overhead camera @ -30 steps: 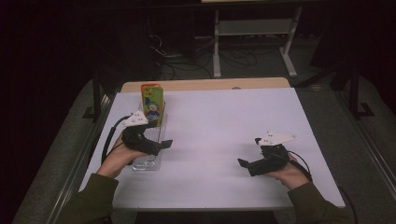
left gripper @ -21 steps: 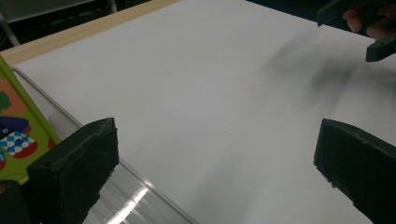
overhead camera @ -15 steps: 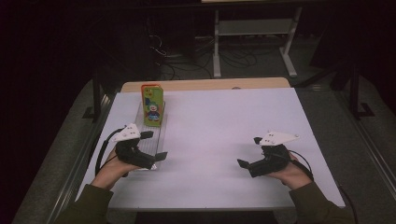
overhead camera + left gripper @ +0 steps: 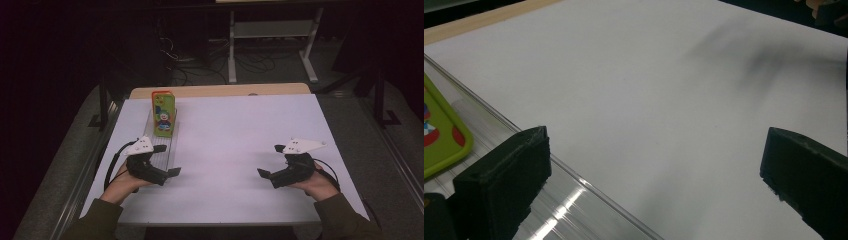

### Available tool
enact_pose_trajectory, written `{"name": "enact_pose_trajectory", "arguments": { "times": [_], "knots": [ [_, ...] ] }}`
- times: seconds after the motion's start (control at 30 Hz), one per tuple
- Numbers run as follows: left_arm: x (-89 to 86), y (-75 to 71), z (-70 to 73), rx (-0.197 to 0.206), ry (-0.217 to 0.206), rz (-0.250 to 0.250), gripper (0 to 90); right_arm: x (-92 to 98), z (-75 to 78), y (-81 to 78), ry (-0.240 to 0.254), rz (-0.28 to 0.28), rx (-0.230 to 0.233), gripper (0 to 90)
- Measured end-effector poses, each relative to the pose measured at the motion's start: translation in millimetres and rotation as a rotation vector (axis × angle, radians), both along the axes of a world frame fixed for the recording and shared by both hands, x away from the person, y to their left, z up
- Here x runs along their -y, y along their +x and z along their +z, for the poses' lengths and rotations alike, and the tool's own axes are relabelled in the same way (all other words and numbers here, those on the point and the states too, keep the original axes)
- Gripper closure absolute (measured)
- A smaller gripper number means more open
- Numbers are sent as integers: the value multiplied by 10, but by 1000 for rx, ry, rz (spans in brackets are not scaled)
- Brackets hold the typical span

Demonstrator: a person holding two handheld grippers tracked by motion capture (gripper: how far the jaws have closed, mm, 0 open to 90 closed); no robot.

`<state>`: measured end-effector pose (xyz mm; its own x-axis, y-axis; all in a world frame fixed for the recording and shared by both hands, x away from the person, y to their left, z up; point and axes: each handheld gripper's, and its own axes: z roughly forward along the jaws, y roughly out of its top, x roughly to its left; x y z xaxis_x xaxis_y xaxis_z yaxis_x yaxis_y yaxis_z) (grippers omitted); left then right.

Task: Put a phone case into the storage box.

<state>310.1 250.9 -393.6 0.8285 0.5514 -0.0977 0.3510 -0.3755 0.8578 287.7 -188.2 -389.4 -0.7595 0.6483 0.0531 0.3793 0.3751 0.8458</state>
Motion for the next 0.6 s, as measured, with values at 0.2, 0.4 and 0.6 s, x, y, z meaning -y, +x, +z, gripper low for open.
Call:
{"name": "enact_pose_trajectory", "arguments": {
  "times": [0.2,0.4,0.6],
  "knots": [
    [4,-9,-39,-1,8,-11,0,25,2,1,5,-5,0,5],
    [20,-17,-68,-12,12,-14,0,27,-2,0,5,-2,-1,5],
    [19,-15,-77,-16,15,-14,0,40,5,-3,17,0,-3,5]
  ]
}}
